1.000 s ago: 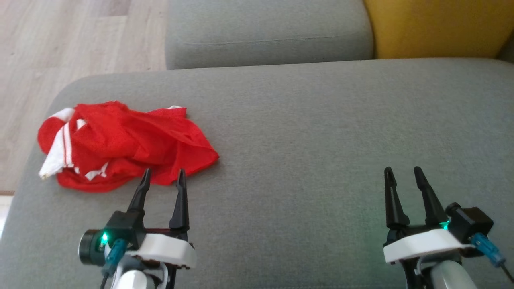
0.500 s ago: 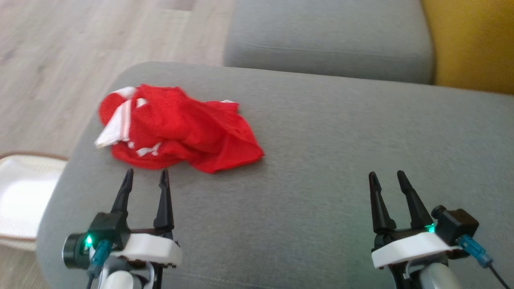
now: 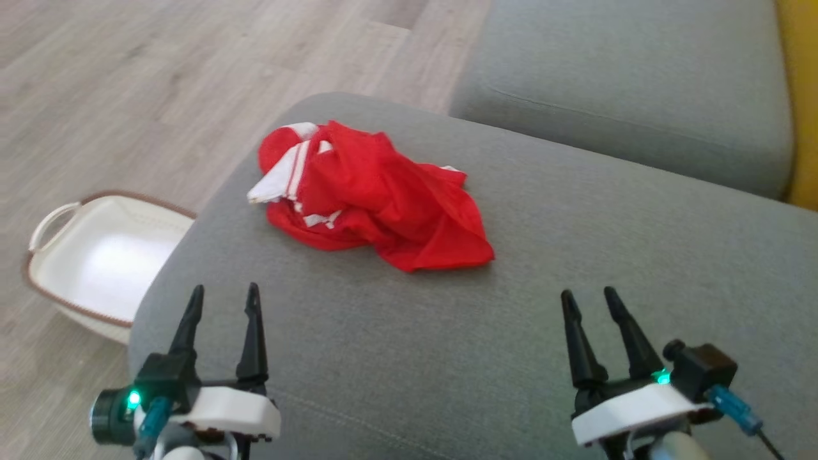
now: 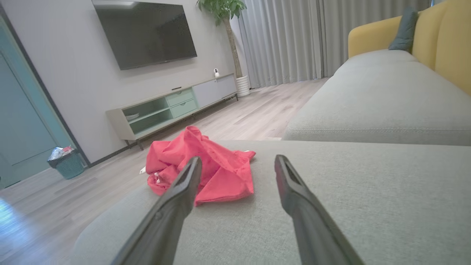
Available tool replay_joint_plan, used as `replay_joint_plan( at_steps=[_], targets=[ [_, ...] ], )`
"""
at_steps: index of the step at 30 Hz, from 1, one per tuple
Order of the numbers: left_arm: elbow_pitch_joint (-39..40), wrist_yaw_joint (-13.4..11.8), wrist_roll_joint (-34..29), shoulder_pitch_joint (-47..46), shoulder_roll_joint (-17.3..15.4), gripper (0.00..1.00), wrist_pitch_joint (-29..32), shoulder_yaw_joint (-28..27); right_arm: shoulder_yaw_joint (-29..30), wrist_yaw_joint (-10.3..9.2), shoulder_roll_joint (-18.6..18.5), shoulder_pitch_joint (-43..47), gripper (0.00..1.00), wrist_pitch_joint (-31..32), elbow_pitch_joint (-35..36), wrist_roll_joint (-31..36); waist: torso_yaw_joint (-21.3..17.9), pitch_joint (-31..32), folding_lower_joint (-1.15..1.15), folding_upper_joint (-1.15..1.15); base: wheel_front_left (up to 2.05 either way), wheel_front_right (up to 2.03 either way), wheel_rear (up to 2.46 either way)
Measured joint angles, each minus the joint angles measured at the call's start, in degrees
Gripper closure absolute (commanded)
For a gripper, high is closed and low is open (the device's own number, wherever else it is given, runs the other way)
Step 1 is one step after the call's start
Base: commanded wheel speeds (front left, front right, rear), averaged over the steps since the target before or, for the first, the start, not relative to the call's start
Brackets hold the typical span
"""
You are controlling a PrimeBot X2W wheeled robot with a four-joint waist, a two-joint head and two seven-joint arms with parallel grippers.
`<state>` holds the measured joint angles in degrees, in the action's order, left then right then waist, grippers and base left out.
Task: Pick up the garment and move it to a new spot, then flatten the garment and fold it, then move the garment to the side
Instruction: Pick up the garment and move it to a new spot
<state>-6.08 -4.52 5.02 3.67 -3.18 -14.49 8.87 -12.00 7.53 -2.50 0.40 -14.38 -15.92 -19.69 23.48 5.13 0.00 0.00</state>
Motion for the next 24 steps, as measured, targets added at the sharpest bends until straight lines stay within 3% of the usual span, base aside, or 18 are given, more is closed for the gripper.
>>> replay_joint_plan(
  at_steps=[5, 14, 24],
  targets=[
    [0.0, -0.5, -0.4, 1.7, 0.0, 0.00, 0.0, -1.0, -1.5, 0.00, 0.0, 0.6, 0.00, 0.0, -0.3, -0.5, 2.0, 0.3, 0.00, 0.00, 0.00, 0.00, 0.00],
    [0.9, -0.3, -0.4, 2.1, 0.0, 0.00, 0.0, -2.3, -2.5, 0.00, 0.0, 0.6, 0.00, 0.0, -0.8, -1.0, 2.3, 0.1, 0.00, 0.00, 0.00, 0.00, 0.00],
    [2.2, 1.7, -0.5, 0.4, -0.2, 0.00, -0.1, -3.4, -0.2, 0.00, 0.0, 0.1, 0.00, 0.0, -0.6, 0.3, -1.9, -2.3, 0.00, 0.00, 0.00, 0.00, 0.00]
  ],
)
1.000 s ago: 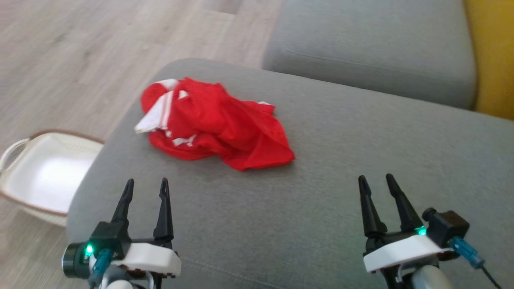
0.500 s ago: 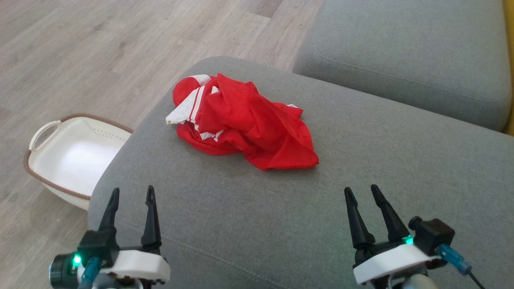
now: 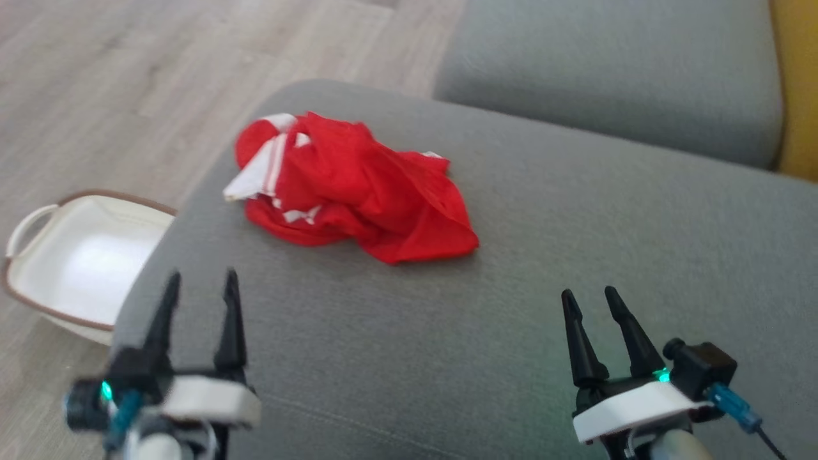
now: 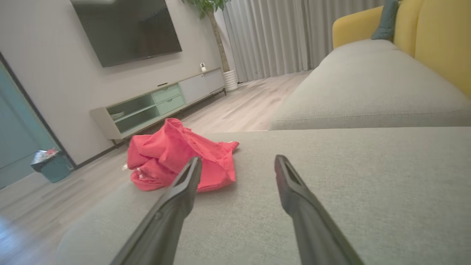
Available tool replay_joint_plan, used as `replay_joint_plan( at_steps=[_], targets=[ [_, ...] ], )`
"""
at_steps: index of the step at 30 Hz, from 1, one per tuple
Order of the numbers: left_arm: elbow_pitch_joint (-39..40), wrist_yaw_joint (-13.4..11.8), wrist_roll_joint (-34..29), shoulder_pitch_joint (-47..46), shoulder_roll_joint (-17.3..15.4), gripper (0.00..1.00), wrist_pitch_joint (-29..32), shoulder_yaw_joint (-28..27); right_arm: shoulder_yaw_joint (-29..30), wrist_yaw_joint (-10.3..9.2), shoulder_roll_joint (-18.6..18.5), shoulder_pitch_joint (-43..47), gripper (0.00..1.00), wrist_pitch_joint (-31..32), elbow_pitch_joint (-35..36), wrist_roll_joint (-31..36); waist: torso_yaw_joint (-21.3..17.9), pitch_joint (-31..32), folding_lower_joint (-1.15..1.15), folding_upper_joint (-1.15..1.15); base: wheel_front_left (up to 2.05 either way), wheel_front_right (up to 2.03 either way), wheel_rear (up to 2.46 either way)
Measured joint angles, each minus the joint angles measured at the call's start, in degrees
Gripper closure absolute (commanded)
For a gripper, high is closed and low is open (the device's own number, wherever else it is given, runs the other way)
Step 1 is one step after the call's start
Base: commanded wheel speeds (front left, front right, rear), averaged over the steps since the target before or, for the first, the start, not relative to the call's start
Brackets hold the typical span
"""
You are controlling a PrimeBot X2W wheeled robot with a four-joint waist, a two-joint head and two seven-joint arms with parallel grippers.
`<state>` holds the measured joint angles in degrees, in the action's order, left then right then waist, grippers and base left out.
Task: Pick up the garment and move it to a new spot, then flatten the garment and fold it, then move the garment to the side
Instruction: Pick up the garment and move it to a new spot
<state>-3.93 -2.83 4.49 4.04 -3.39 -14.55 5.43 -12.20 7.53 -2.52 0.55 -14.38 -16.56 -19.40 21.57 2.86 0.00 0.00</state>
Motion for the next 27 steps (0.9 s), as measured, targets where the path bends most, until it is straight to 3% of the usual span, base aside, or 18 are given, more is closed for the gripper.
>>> replay_joint_plan(
  at_steps=[7, 14, 18, 27],
  targets=[
    [-5.3, 4.2, 2.3, -13.0, -3.9, 0.00, 0.7, -2.9, 2.0, 0.00, 0.0, -3.8, 0.00, 0.0, 0.7, 2.3, -6.0, -4.4, 0.00, 0.00, 0.00, 0.00, 0.00],
    [-13.7, 9.1, 7.3, -31.1, -8.3, 0.00, 14.0, -2.3, 3.7, 0.00, -0.1, -7.7, 0.00, 0.0, 2.6, 3.9, -11.6, -10.9, 0.00, 0.00, 0.00, 0.00, 0.00],
    [-19.5, 9.9, 10.2, -40.9, -12.2, 0.00, 22.2, -1.0, 3.6, 0.00, -0.1, -11.3, 0.00, 0.0, 3.6, 3.7, -14.8, -15.0, 0.02, 0.00, 0.00, 0.00, 0.00],
    [-31.6, 10.1, 11.8, -50.4, -18.5, 0.00, 34.5, 1.8, 2.4, 0.00, -0.1, -13.6, 0.00, 0.0, 5.0, 2.7, -20.9, -21.9, 0.01, 0.00, 0.00, 0.00, 0.00]
  ],
)
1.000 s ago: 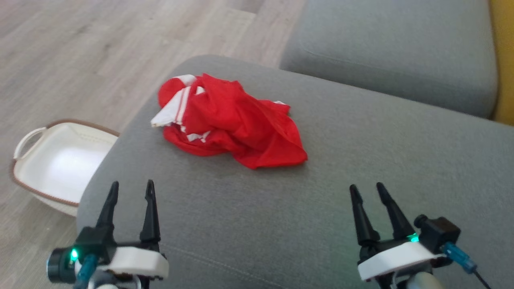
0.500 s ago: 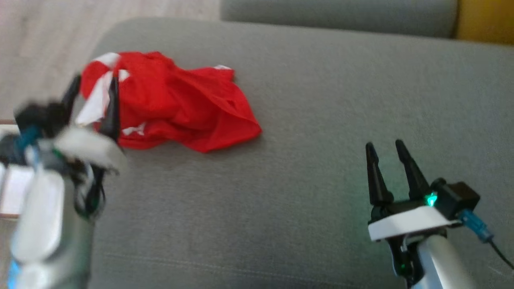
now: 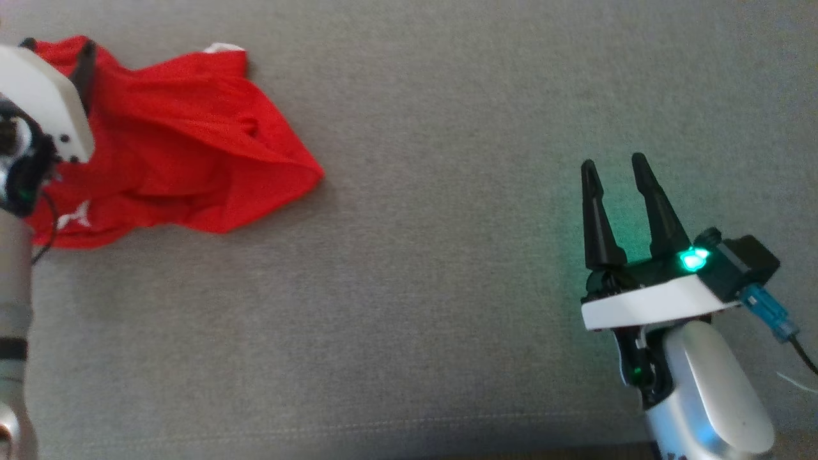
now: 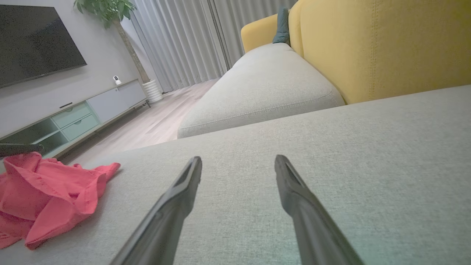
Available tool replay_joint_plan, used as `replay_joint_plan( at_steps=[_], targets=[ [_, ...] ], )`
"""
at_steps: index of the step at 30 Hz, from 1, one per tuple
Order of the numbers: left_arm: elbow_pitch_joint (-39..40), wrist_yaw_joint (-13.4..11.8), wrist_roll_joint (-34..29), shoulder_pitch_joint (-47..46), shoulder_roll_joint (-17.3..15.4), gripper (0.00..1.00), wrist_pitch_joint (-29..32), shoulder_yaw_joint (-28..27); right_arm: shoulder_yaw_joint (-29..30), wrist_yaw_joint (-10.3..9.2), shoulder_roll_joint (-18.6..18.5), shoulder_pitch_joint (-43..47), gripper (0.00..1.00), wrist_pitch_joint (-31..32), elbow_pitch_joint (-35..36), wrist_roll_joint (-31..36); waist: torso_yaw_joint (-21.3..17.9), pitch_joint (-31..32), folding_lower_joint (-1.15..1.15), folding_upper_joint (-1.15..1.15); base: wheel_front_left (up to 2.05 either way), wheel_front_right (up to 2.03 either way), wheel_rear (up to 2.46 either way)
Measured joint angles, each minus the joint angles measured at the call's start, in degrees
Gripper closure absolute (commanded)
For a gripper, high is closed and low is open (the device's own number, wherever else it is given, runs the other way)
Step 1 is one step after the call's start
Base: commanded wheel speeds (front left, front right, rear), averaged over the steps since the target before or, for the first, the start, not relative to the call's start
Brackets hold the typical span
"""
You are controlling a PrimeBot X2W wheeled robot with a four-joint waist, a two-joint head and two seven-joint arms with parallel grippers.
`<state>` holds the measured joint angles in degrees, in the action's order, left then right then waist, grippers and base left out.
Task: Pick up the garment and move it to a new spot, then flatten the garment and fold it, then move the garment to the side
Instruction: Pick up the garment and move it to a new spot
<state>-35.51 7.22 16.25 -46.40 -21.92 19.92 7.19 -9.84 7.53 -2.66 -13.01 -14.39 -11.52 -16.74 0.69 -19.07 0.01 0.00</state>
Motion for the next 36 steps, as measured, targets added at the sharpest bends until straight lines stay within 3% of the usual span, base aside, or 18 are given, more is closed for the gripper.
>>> replay_joint_plan(
  at_steps=[11, 12, 13, 26, 36],
  targets=[
    [-10.1, 0.0, -2.5, -7.1, -2.8, 0.00, 4.3, 3.2, -0.3, 0.00, 0.0, -2.0, 0.00, 0.0, 1.0, 0.0, -3.4, -5.4, 0.00, 0.00, 0.00, 0.00, 0.00],
    [-10.7, 0.0, -2.4, -7.3, -2.7, 0.61, 4.3, 3.3, -0.4, 0.00, 0.0, -2.0, 0.00, 0.0, 1.0, 0.0, -3.5, -5.6, 0.00, 0.00, 0.00, 0.00, 0.00],
    [-11.2, 0.0, -2.4, -7.4, -2.7, 1.00, 4.1, 3.4, -0.3, 0.00, 0.0, -2.0, 0.00, 0.0, 1.0, 0.0, -3.4, -5.7, 0.00, 0.00, 0.00, 0.00, 0.00],
    [-8.0, -0.4, -2.5, -10.1, -2.1, 1.00, -12.5, 4.9, -0.4, 0.00, 0.0, -1.8, 0.00, 0.0, -1.0, -0.4, -2.5, 1.2, -0.01, 0.00, 0.00, 0.00, 0.00],
    [1.2, -1.8, -2.4, -10.5, -1.4, 1.00, -16.6, 4.9, -0.7, 0.00, 0.0, 1.6, 0.00, 0.0, -2.3, -1.8, -1.5, 8.8, -0.02, 0.00, 0.00, 0.00, 0.00]
  ],
)
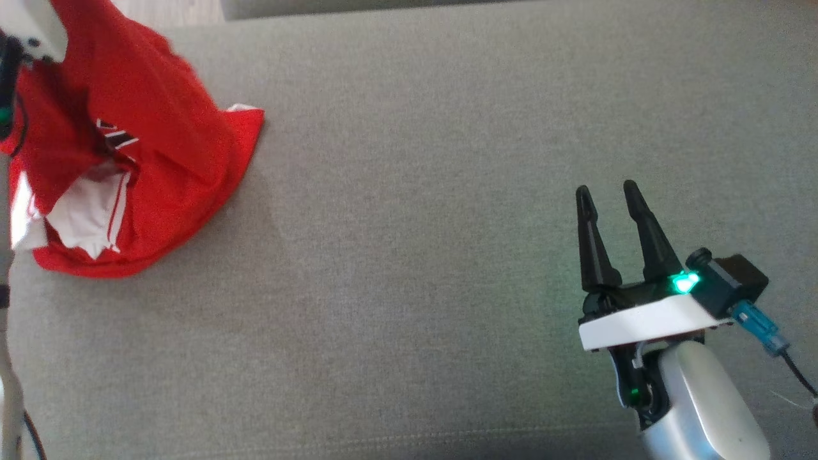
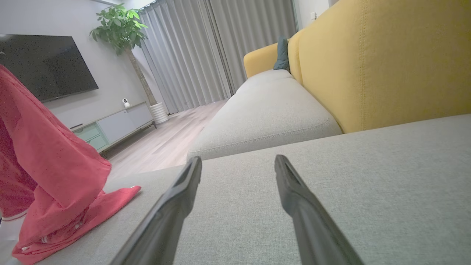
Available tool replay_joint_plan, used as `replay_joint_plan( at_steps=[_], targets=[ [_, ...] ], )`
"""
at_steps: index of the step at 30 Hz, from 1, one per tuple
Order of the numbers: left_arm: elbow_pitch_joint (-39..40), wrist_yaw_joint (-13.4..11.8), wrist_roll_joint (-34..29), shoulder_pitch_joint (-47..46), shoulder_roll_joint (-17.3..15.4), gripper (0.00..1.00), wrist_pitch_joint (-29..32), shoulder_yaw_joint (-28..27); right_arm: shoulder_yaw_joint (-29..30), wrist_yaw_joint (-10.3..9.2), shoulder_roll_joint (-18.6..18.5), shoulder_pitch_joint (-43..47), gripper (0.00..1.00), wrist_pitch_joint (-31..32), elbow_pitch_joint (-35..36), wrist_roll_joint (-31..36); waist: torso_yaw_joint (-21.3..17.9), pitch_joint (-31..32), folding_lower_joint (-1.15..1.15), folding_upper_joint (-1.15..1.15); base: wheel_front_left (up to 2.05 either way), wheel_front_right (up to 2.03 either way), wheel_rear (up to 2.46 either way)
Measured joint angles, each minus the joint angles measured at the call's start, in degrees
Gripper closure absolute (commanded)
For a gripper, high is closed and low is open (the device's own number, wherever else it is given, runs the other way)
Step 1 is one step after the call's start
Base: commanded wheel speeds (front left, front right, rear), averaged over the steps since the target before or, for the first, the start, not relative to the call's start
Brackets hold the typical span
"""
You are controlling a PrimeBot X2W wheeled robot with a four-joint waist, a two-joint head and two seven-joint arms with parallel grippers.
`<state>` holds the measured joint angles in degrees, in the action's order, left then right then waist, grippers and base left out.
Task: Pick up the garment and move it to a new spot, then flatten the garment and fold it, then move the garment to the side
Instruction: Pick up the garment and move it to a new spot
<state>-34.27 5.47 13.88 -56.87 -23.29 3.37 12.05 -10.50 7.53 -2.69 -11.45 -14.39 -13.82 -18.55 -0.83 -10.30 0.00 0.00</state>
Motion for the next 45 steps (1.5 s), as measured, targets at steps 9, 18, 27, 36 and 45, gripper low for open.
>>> replay_joint_plan(
  at_steps=[9, 18, 27, 36, 45],
  targets=[
    [11.2, -0.4, 0.6, 0.1, 2.6, 1.00, 2.2, 2.5, 1.6, 0.00, 0.0, 0.4, 0.00, 0.0, 0.0, -0.7, -3.2, 3.2, 0.00, 0.00, 0.00, 0.00, 0.00],
    [15.8, -3.2, 1.0, 0.1, 5.7, 1.00, 2.6, 3.8, 3.5, 0.00, 0.0, 0.3, 0.00, 0.0, 1.0, -0.8, -10.3, 4.3, 0.00, 0.00, 0.00, 0.00, 0.00],
    [13.2, -7.0, 1.3, -0.2, 15.3, 1.00, -2.7, 7.0, 5.5, 0.00, 0.0, 0.3, 0.00, 0.0, 1.7, -1.8, -19.4, 5.4, 0.00, 0.00, 0.00, 0.00, 0.00],
    [1.5, -6.6, 1.9, -5.3, 21.4, 0.00, -9.8, 13.6, 5.3, 0.00, 0.0, 0.1, 0.00, -0.1, 2.3, -2.2, -27.2, 3.9, 0.00, 0.00, 0.00, 0.00, 0.00],
    [-7.1, -6.0, 4.1, -6.2, 21.7, 0.00, -14.0, 14.9, 5.9, 0.00, 0.0, 0.1, 0.00, -0.1, 2.5, -2.6, -25.6, 1.8, 0.00, 0.00, 0.00, 0.00, 0.00]
  ],
)
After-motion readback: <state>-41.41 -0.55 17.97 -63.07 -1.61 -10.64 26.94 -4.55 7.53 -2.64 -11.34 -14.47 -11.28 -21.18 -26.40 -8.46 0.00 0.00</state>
